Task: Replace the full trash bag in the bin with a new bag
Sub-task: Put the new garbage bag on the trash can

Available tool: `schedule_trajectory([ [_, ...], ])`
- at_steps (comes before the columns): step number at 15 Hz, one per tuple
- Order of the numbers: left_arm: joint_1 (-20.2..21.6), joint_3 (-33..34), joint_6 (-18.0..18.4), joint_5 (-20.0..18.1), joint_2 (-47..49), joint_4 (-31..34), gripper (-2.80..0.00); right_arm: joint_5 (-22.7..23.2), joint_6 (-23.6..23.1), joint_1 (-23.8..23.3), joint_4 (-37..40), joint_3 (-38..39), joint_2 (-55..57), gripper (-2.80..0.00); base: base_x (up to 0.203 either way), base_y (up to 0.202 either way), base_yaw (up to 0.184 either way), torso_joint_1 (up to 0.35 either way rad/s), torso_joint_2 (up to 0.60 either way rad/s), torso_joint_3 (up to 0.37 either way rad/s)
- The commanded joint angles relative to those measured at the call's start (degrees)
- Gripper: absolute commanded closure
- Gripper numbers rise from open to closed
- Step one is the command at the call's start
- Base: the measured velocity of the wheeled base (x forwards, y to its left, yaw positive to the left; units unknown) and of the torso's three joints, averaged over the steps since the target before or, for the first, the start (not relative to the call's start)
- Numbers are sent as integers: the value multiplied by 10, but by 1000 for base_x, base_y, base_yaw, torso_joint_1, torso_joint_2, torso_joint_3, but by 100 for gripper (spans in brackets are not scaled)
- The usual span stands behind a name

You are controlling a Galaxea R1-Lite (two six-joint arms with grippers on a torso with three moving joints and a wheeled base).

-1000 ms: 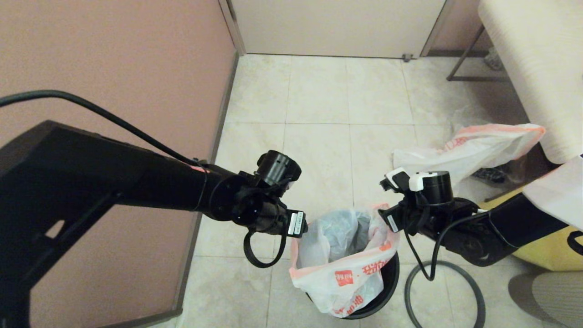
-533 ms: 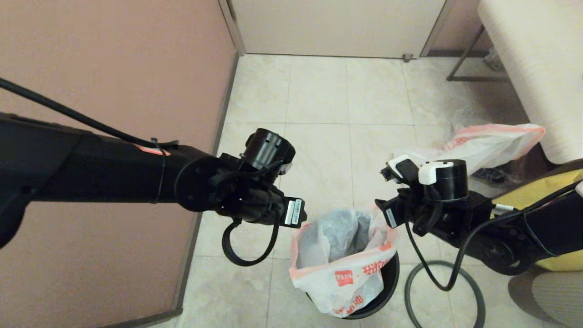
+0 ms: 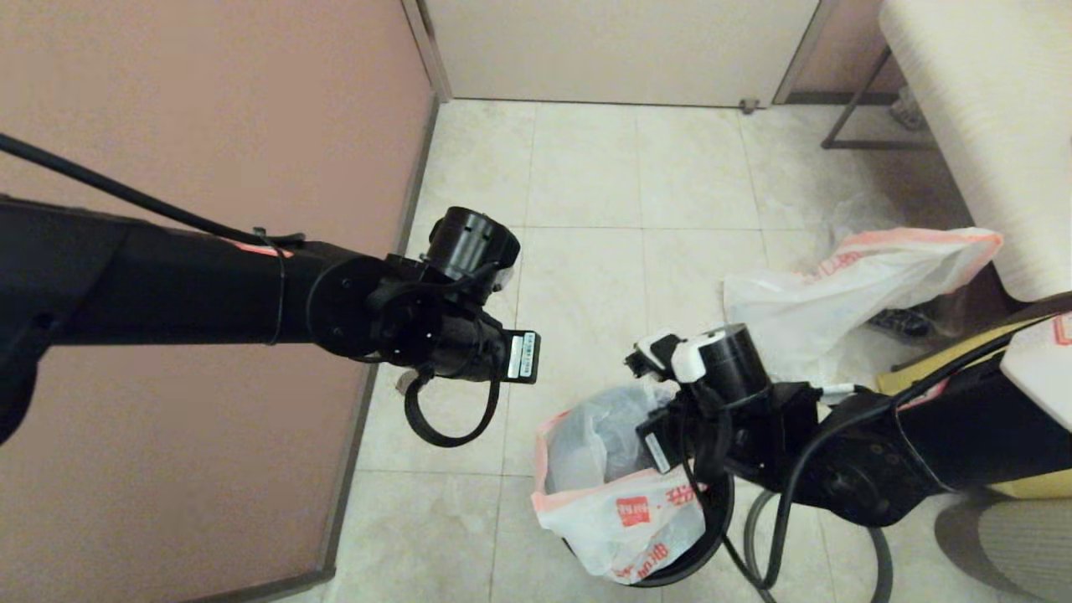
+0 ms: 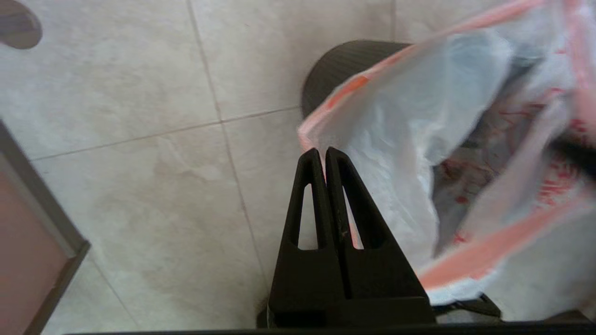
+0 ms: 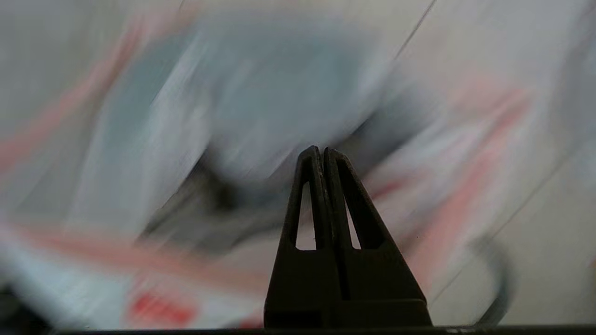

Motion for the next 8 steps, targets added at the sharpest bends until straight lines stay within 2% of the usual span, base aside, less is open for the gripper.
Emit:
schedule_trajectory([
  [1,-1,-2,-1,6,22,-1,0,-5,54,27,40,6,26,0,0,0,0,0,0,0],
  [4,12,-11,-5,-2,53,-22,0,-1,78,26,46,9,40,0,0,0,0,0,0,0],
  [6,19,-1,-6,-16,29,-50,0,0,79,26,47,20,38,0,0,0,0,0,0,0],
  [8,25,8,-6,-53,0,-55,0,0,79,27,61,28,25,0,0,0,0,0,0,0],
])
